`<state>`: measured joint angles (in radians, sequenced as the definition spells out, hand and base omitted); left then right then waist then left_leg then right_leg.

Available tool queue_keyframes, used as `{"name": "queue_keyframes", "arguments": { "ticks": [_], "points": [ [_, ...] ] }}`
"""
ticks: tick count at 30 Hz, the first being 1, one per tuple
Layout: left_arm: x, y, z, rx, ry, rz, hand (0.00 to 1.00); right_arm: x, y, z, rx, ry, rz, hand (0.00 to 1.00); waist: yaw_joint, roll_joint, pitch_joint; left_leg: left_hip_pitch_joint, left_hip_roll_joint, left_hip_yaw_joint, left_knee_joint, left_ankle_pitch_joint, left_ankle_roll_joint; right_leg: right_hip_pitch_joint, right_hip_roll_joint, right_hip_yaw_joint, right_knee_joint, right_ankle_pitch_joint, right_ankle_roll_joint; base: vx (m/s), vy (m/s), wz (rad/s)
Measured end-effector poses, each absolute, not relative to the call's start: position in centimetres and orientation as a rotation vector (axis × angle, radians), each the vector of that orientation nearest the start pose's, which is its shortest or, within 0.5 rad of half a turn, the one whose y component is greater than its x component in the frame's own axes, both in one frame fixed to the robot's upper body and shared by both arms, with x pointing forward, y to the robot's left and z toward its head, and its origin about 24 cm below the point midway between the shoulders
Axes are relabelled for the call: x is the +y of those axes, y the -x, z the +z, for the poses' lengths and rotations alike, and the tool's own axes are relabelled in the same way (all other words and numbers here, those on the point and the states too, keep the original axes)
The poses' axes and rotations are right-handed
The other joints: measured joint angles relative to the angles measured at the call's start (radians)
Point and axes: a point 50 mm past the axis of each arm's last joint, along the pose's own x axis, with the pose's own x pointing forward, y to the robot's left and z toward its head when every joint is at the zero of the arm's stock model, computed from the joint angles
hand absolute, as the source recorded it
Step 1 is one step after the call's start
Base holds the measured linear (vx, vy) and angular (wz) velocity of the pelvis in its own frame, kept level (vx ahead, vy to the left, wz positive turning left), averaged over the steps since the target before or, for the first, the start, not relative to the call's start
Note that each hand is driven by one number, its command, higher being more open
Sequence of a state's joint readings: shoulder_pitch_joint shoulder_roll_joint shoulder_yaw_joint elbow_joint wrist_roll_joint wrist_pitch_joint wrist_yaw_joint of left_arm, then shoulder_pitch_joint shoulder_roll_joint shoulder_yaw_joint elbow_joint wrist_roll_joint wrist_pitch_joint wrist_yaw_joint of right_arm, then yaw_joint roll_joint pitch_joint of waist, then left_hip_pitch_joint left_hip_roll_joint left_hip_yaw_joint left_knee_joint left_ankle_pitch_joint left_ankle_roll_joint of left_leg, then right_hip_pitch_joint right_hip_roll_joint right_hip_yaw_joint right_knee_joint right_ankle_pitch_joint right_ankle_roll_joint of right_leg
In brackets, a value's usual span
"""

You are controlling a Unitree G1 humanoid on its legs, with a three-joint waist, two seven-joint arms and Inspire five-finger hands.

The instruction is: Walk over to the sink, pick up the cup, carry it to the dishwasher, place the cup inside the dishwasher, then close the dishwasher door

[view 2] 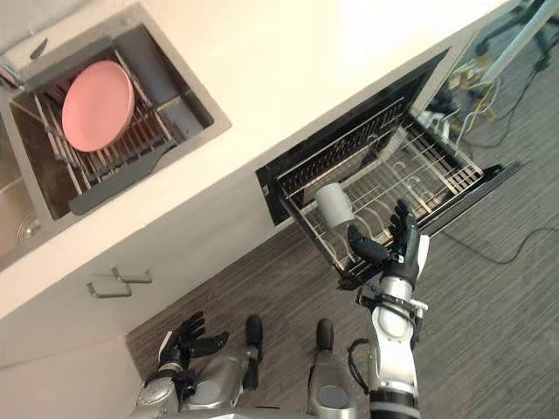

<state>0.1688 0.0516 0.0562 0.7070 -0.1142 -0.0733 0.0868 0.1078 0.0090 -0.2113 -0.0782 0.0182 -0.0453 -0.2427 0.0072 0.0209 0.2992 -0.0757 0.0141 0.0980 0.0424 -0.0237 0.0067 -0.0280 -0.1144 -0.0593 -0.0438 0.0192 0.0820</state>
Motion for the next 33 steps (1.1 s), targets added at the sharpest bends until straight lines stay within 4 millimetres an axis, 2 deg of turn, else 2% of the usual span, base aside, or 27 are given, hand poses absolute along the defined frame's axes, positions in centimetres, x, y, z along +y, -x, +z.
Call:
{"name": "queue_keyframes", "arguments": {
  "ticks": [4,12,18,23,26,27,29,30,31,33],
  "points": [
    [19.0,-12.5,-13.3,0.833,0.037,0.255,0.9,-21.8,-21.3,4.8,-0.071,0.002,-0.461,0.9,-0.005,-0.004,-0.046,0.025,0.004,0.0,-0.002,-0.008,-0.004,0.028,0.004,-0.002,-0.012,0.0,0.0,0.04,-0.011,-0.02],
    [19.1,-11.5,-14.0,0.886,0.045,0.275,0.9,-21.1,-20.2,4.8,-0.073,-0.01,-0.397,0.9,-0.007,-0.011,-0.106,0.059,0.002,0.001,-0.006,-0.011,-0.007,0.06,0.002,-0.003,-0.016,-0.004,0.0,-0.02,0.0,-0.01],
    [19.1,-10.9,-14.3,0.913,0.029,0.268,0.9,-20.7,-20.3,5.8,-0.12,-0.003,-0.357,0.9,-0.014,-0.012,-0.141,0.071,0.0,-0.01,-0.006,-0.01,-0.005,0.078,0.0,-0.015,-0.017,-0.007,0.002,-0.01,-0.001,0.06],
    [19.2,-10.6,-14.5,0.925,0.031,0.274,0.9,-20.8,-20.2,6.4,-0.149,0.006,-0.364,0.9,-0.015,-0.015,-0.155,0.063,-0.02,-0.084,0.005,-0.007,-0.001,0.115,-0.011,-0.092,-0.015,-0.026,0.006,-0.01,-0.01,0.45],
    [19.2,-10.8,-14.4,0.917,0.033,0.276,0.9,-20.7,-20.3,8.2,-0.231,0.028,-0.369,0.9,-0.011,-0.013,-0.159,-0.005,-0.033,-0.165,0.067,-0.011,-0.002,0.123,-0.018,-0.186,-0.008,-0.036,0.008,-0.01,-0.025,0.9],
    [19.3,-11.0,-14.3,0.909,0.043,0.289,0.9,-20.7,-20.8,9.0,-0.273,0.042,-0.364,0.9,0.003,-0.013,-0.159,-0.036,-0.035,-0.18,0.096,-0.016,-0.003,0.12,-0.021,-0.216,-0.005,-0.036,0.007,-0.05,0.01,0.71],
    [19.3,-11.2,-14.3,0.904,0.043,0.291,0.9,-20.6,-21.7,10.3,-0.33,0.078,-0.346,0.9,0.011,-0.012,-0.16,-0.076,-0.033,-0.129,0.122,-0.03,0.002,0.123,-0.025,-0.262,-0.003,-0.037,0.006,-0.09,0.012,0.71],
    [19.3,-11.2,-14.3,0.906,0.046,0.293,0.9,-20.5,-22.2,11.0,-0.362,0.095,-0.338,0.9,0.012,-0.008,-0.162,-0.09,0.019,0.017,0.134,-0.054,0.039,0.134,-0.024,-0.3,-0.004,-0.039,0.008,-0.1,-0.011,0.9],
    [19.4,-11.2,-14.3,0.906,0.049,0.299,0.9,-20.6,-22.5,11.6,-0.388,0.121,-0.339,0.9,0.01,-0.009,-0.163,-0.089,0.058,0.139,0.15,-0.055,0.037,0.15,-0.033,-0.341,-0.002,-0.047,0.017,-0.08,-0.004,0.94],
    [19.1,-11.1,-14.4,0.908,0.055,0.299,0.9,-20.8,-22.9,12.5,-0.422,0.192,-0.336,0.9,0.011,0.002,-0.168,-0.099,0.081,0.202,0.176,-0.052,0.035,0.155,-0.046,-0.378,0.02,-0.065,0.034,-0.02,0.046,0.67]
  ]
}}
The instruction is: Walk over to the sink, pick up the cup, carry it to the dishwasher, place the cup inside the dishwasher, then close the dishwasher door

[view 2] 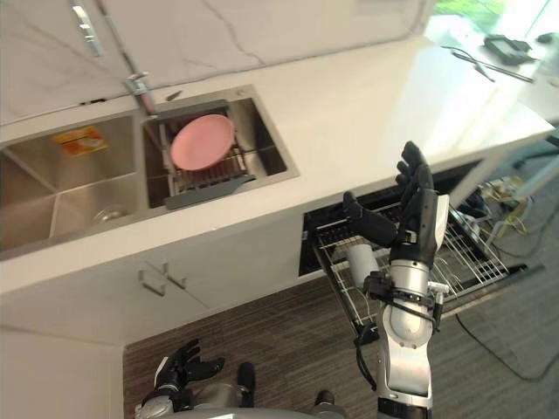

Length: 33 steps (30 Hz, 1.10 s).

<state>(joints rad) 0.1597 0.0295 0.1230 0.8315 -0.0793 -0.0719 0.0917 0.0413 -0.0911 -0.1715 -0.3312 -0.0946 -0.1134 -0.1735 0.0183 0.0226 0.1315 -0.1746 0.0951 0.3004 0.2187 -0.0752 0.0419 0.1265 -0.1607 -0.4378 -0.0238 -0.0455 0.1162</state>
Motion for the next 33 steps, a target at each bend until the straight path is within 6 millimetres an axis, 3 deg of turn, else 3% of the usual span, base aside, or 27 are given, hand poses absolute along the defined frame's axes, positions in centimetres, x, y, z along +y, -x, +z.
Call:
{"name": "queue_keyframes", "arguments": {
  "ticks": [4,6,8,10,11,13,15,17,18,20,21,22,24,25,28,29,30,33],
  "points": [
    [19.3,-11.1,-14.4,0.907,0.051,0.324,0.9,-20.0,-23.5,13.1,-0.452,0.269,-0.311,0.9,0.013,-0.003,0.001,-0.006,-0.041,-0.024,0.064,-0.048,0.017,-0.007,-0.067,-0.028,0.115,-0.079,0.017,0.05,0.152,0.3],
    [19.3,-11.1,-14.4,0.911,0.051,0.323,0.9,-20.1,-23.7,12.7,-0.431,0.298,-0.315,0.9,0.012,-0.011,0.004,-0.003,-0.066,-0.04,0.124,-0.109,0.037,-0.016,-0.122,-0.042,0.24,-0.138,0.0,0.13,0.187,0.18],
    [19.2,-10.9,-14.5,0.92,0.049,0.323,0.9,-20.2,-23.9,12.2,-0.406,0.318,-0.319,0.9,0.006,-0.007,0.002,0.006,-0.075,-0.047,0.133,-0.128,0.046,-0.058,-0.165,-0.056,0.382,-0.139,-0.009,0.15,0.156,0.17],
    [19.5,-10.7,-14.6,0.931,0.04,0.322,0.9,-20.6,-24.1,11.3,-0.359,0.344,-0.331,0.9,-0.018,-0.011,0.005,0.053,-0.097,-0.093,0.111,-0.148,0.072,-0.157,-0.214,0.032,0.647,-0.099,-0.122,0.21,0.188,0.48],
    [19.4,-10.7,-14.6,0.933,0.035,0.317,0.9,-20.7,-24.1,11.1,-0.349,0.349,-0.333,0.9,-0.023,-0.016,0.007,0.068,-0.1,-0.106,0.099,-0.148,0.072,-0.171,-0.204,0.074,0.683,-0.115,-0.109,0.21,0.101,0.64],
    [19.6,-10.6,-14.7,0.941,0.013,0.297,0.9,-20.7,-24.1,11.0,-0.345,0.375,-0.329,0.9,-0.035,-0.019,0.008,0.127,-0.107,-0.159,0.049,-0.137,0.071,-0.23,-0.119,0.173,0.694,-0.201,-0.095,0.24,0.049,0.66],
    [19.4,-10.6,-14.7,0.942,0.002,0.279,0.9,-20.8,-24.1,11.1,-0.35,0.401,-0.327,0.9,-0.036,-0.019,0.008,0.159,-0.109,-0.191,0.02,-0.131,0.056,-0.285,-0.052,0.207,0.628,-0.218,-0.095,0.27,-0.013,0.65],
    [19.4,-10.6,-14.7,0.944,-0.006,0.268,0.9,-21.1,-24.0,11.3,-0.354,0.427,-0.323,0.9,-0.036,-0.027,0.002,0.172,-0.115,-0.223,0.019,-0.14,0.026,-0.324,0.007,0.237,0.494,-0.197,-0.094,0.35,-0.084,0.69],
    [19.4,-10.7,-14.7,0.946,-0.01,0.261,0.9,-21.3,-24.0,11.4,-0.358,0.441,-0.323,0.9,-0.041,-0.028,0.002,0.17,-0.123,-0.243,0.048,-0.163,-0.005,-0.329,0.025,0.26,0.409,-0.093,-0.076,0.31,-0.102,0.64],
    [18.6,-10.1,-15.0,0.967,0.005,0.249,0.9,-21.8,-23.7,11.1,-0.338,0.464,-0.327,0.9,-0.042,0.016,-0.019,0.167,-0.089,-0.26,0.072,-0.175,-0.024,-0.28,0.054,0.227,0.361,-0.084,-0.083,0.34,-0.089,0.51],
    [18.5,-10.1,-15.0,0.963,0.004,0.246,0.9,-21.9,-23.5,11.3,-0.342,0.474,-0.328,0.9,-0.035,0.035,-0.024,0.158,-0.067,-0.261,0.1,-0.19,-0.048,-0.248,0.076,0.211,0.319,-0.084,-0.085,0.33,-0.08,0.25],
    [18.4,-10.2,-15.0,0.962,-0.002,0.239,0.9,-22.0,-23.4,11.4,-0.346,0.478,-0.331,0.9,-0.035,0.038,-0.022,0.143,-0.056,-0.26,0.136,-0.199,-0.063,-0.234,0.084,0.203,0.302,-0.083,-0.088,0.3,-0.093,0.23],
    [18.2,-10.6,-14.8,0.944,0.004,0.237,0.9,-22.4,-23.2,11.6,-0.351,0.487,-0.346,0.9,-0.035,0.041,-0.011,0.063,-0.024,-0.245,0.364,-0.204,-0.09,-0.163,0.109,0.183,0.242,-0.081,-0.092,0.25,-0.043,0.17],
    [18.3,-11.0,-14.5,0.923,0.009,0.241,0.9,-22.6,-23.1,11.9,-0.363,0.491,-0.354,0.9,-0.027,0.034,0.012,0.021,-0.001,-0.212,0.506,-0.2,-0.118,-0.104,0.109,0.185,0.209,-0.081,-0.092,0.19,0.001,-0.01],
    [18.3,-11.4,-14.3,0.904,0.017,0.247,0.9,-22.5,-22.8,12.7,-0.405,0.48,-0.377,0.9,-0.011,0.032,0.017,-0.049,0.007,-0.21,0.46,-0.252,-0.109,-0.068,0.083,0.219,0.197,-0.081,-0.09,0.2,0.114,-0.3],
    [18.2,-11.4,-14.4,0.908,0.024,0.256,0.9,-22.6,-22.7,12.8,-0.408,0.479,-0.383,0.9,-0.01,0.043,0.021,-0.052,0.012,-0.225,0.289,-0.168,-0.106,-0.063,0.082,0.229,0.202,-0.087,-0.078,0.17,0.2,-0.23],
    [18.3,-11.3,-14.4,0.911,0.039,0.276,0.9,-22.8,-22.5,12.8,-0.409,0.469,-0.402,0.9,-0.008,0.055,0.034,-0.034,0.01,-0.24,0.212,-0.081,-0.075,-0.044,0.083,0.247,0.197,-0.11,-0.047,0.17,0.212,-0.13],
    [18.8,-11.7,-14.2,0.907,0.011,0.259,0.9,-22.6,-22.4,12.5,-0.395,0.448,-0.404,0.9,-0.015,0.03,0.042,-0.006,-0.039,-0.226,0.162,-0.07,-0.057,-0.036,0.043,0.283,0.166,-0.111,-0.047,0.11,0.167,0.07]
  ]
}}
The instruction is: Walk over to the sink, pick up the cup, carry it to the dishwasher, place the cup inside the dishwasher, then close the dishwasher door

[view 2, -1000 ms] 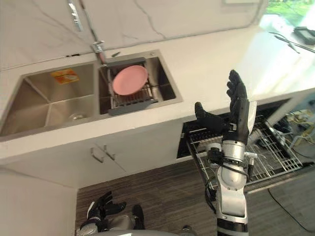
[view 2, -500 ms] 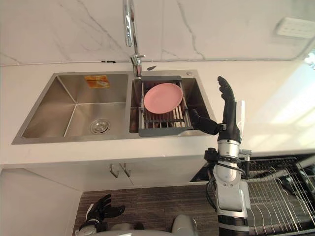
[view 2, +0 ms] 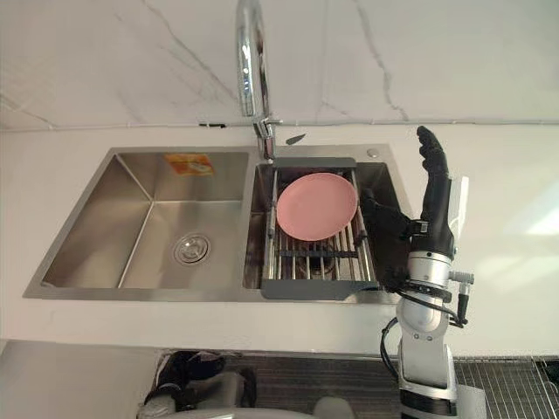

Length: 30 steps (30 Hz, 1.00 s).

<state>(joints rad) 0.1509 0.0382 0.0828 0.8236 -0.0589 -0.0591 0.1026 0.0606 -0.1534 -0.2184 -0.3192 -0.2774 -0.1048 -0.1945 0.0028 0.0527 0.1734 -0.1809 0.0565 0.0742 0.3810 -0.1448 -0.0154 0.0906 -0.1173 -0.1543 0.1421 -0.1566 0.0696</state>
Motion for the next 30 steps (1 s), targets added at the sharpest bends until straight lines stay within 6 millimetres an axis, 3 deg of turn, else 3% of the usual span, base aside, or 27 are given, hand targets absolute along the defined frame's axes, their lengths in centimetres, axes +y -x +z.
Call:
{"name": "queue_keyframes", "arguments": {
  "ticks": [7,19,20,30],
  "points": [
    [19.7,-11.2,-14.5,0.959,-0.008,0.283,0.9,-21.9,-21.8,10.9,-0.329,0.433,-0.358,0.9,-0.005,-0.006,0.002,0.066,-0.011,0.029,-0.084,0.022,0.004,0.031,-0.009,0.053,-0.043,0.016,0.022,0.03,0.01,-0.1],
    [21.4,-8.9,-14.9,1.004,-0.083,0.281,0.9,-23.0,-20.4,7.2,-0.138,0.458,-0.339,0.9,-0.021,-0.035,-0.036,0.15,-0.011,0.064,-0.236,0.098,-0.01,0.029,0.003,0.089,-0.058,0.034,0.018,-0.01,-0.03,-0.11],
    [21.7,-6.9,-15.4,1.066,-0.089,0.293,0.9,-23.0,-20.4,6.3,-0.09,0.458,-0.302,0.9,-0.018,-0.039,-0.053,0.189,-0.041,0.046,-0.379,0.202,0.001,0.024,-0.013,0.08,-0.095,0.054,0.03,0.0,0.0,0.0],
    [21.7,-7.0,-15.5,1.069,-0.089,0.293,0.9,-23.1,-20.4,5.4,-0.047,0.449,-0.308,0.9,-0.014,-0.037,-0.055,0.189,-0.042,0.046,-0.383,0.203,0.002,0.024,-0.014,0.074,-0.097,0.056,0.033,0.0,0.0,0.0]
  ]
}}
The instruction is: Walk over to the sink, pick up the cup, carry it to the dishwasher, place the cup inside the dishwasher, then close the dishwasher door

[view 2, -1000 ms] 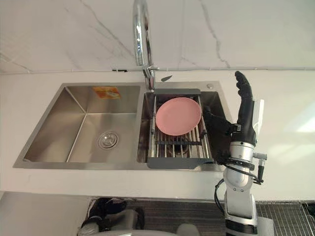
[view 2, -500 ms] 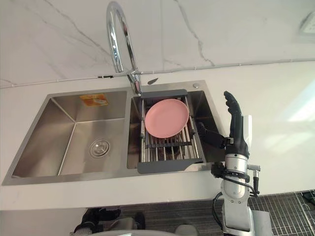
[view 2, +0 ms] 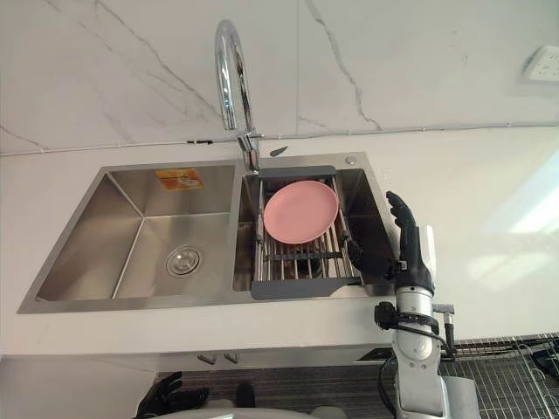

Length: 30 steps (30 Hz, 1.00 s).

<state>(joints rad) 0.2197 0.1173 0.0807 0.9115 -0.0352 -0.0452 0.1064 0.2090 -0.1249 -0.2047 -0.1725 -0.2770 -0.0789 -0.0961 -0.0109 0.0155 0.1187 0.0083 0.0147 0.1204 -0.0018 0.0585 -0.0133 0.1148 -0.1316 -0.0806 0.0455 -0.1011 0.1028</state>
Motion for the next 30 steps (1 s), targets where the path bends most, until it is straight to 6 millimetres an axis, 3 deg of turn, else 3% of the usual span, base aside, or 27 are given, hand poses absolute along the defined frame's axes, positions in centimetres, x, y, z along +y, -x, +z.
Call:
{"name": "queue_keyframes", "arguments": {
  "ticks": [10,21,30],
  "points": [
    [21.6,-7.0,-15.7,1.105,-0.108,0.277,0.9,-23.9,-21.0,6.0,-0.054,0.478,-0.349,0.9,0.018,0.003,-0.01,0.021,-0.006,-0.021,-0.069,0.04,0.005,0.01,-0.006,-0.039,-0.011,0.013,0.01,-0.01,-0.007,0.08],
    [21.6,-6.8,-15.8,1.109,-0.12,0.269,0.9,-25.9,-23.5,11.0,-0.214,0.818,-0.303,0.9,0.017,0.002,-0.007,0.028,-0.008,-0.028,-0.085,0.056,0.007,0.014,-0.009,-0.057,-0.013,0.012,0.011,-0.03,-0.005,0.01],
    [21.6,-6.8,-15.8,1.098,-0.119,0.265,0.9,-25.9,-25.8,10.9,-0.184,1.061,-0.103,0.9,0.009,-0.008,0.007,0.015,-0.018,-0.043,-0.09,0.058,0.009,0.015,-0.016,-0.083,-0.027,0.012,0.012,0.0,-0.004,0.04]
  ]
}}
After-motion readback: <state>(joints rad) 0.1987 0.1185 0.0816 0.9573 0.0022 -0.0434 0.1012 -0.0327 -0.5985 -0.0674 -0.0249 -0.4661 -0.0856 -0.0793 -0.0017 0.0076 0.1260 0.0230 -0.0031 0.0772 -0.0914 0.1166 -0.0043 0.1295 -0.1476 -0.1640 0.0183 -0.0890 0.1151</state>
